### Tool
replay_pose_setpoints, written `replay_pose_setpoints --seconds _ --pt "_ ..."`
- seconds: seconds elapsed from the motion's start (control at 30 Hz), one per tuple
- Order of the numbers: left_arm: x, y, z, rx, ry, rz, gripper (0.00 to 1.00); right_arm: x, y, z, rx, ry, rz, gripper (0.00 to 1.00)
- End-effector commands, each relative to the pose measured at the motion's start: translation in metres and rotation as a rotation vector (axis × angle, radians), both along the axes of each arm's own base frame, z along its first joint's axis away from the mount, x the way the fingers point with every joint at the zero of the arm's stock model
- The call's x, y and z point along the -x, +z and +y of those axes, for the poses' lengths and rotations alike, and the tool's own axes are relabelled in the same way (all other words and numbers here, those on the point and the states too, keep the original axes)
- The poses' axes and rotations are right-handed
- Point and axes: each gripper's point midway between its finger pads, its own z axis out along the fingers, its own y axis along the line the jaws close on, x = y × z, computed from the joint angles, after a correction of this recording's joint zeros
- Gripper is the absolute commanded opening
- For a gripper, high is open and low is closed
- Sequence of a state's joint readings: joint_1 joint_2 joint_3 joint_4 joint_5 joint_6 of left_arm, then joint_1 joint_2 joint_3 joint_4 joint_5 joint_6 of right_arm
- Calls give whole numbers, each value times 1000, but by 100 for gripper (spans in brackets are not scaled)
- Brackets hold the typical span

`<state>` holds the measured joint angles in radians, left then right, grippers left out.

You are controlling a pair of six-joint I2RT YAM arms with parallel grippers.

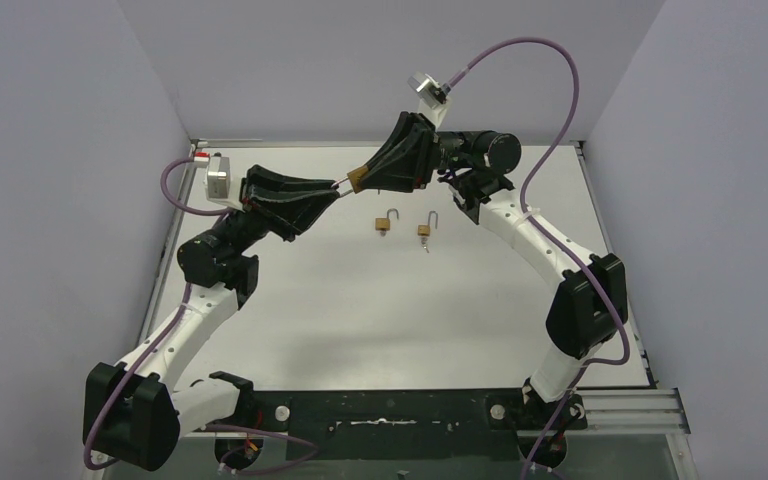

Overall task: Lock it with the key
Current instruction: Lock the lock.

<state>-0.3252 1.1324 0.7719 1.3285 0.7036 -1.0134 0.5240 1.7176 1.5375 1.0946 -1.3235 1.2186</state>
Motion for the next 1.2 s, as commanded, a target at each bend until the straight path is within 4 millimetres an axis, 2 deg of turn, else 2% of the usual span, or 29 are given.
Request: replay_pose_setpoints --seconds 0.0,0.13,0.3,0.4,0.5,0.77,1.17 --pt "12 16 0 -3 -22 -68 22 0 25 -4 -69 -29 -58 0" --pt "13 16 0 -7 -29 -65 26 0 26 -5 -71 -30 -60 0" --pt "14 14 0 -8 -28 -62 25 0 26 -5 -69 -30 -56 0" --pt "13 14 -1 -15 -32 -55 17 -1 26 -5 -71 -32 -57 0" --pt "12 13 -3 -26 -46 -48 0 -1 27 -6 -70 -32 -58 0" --pt "3 7 -9 -76 -57 32 0 -1 25 -5 -62 -32 -56 0" --pt "-1 6 -12 -76 -59 63 0 -6 21 -1 -53 -41 -48 0"
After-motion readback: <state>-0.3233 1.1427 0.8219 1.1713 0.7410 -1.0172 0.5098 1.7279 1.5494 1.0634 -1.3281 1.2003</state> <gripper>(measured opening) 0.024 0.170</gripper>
